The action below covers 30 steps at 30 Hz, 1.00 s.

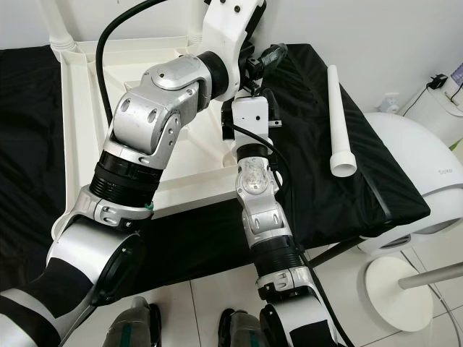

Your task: Building children table

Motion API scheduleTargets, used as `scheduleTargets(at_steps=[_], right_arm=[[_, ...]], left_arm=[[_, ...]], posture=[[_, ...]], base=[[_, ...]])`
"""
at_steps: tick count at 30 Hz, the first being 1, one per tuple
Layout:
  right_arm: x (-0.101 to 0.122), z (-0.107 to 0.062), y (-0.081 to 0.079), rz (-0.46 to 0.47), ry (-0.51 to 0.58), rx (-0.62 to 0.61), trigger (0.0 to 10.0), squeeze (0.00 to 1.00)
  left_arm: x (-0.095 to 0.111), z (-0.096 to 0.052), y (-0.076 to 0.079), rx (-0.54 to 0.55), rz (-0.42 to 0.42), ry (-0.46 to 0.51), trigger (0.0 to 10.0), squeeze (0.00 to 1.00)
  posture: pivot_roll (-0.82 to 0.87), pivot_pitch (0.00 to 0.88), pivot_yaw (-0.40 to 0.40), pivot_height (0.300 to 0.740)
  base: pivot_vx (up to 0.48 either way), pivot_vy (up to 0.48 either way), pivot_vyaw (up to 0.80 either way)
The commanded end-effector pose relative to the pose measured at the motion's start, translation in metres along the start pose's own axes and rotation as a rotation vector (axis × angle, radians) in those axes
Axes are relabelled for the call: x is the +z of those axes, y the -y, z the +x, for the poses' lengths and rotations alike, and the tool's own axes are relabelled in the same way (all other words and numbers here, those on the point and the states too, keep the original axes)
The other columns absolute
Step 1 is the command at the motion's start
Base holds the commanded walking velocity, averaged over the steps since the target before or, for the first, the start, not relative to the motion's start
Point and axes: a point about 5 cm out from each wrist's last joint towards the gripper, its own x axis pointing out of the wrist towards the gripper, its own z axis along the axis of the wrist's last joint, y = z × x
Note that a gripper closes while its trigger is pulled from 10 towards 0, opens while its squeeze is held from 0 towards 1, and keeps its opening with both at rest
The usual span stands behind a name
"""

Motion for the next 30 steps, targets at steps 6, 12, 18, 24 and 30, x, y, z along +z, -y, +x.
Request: scheduleTargets(at_steps=[6, 12, 18, 24, 30], right_arm=[[-0.002, -0.001, 0.006, 0.025, -0.022, -0.062, 3.5, 0.00], [-0.005, 0.000, 0.006, 0.052, -0.040, -0.075, 2.5, 0.00], [-0.006, 0.000, 0.007, 0.064, -0.051, -0.090, 2.2, 0.00], [-0.007, 0.000, 0.010, 0.062, -0.054, -0.110, 10.0, 0.00], [-0.007, 0.003, 0.018, 0.051, -0.046, -0.143, 10.0, 0.00]], left_arm=[[0.008, 0.002, -0.010, 0.246, 0.022, 0.025, 10.0, 0.00], [0.008, 0.003, -0.010, 0.245, 0.025, 0.026, 10.0, 0.00], [0.009, 0.003, -0.009, 0.245, 0.028, 0.026, 10.0, 0.00], [0.008, 0.003, -0.008, 0.237, 0.030, 0.025, 10.0, 0.00], [0.008, 0.001, -0.001, 0.159, -0.044, 0.059, 10.0, 1.00]], posture=[[0.04, 0.091, -0.104, 0.740], [0.04, 0.091, -0.103, 0.740], [0.04, 0.089, -0.101, 0.740], [0.04, 0.083, -0.095, 0.740], [0.04, 0.071, -0.089, 0.740]], base=[[0.000, 0.000, 0.00], [0.000, 0.000, 0.00], [0.000, 0.000, 0.00], [0.000, 0.000, 0.00], [0.000, 0.000, 0.00]])
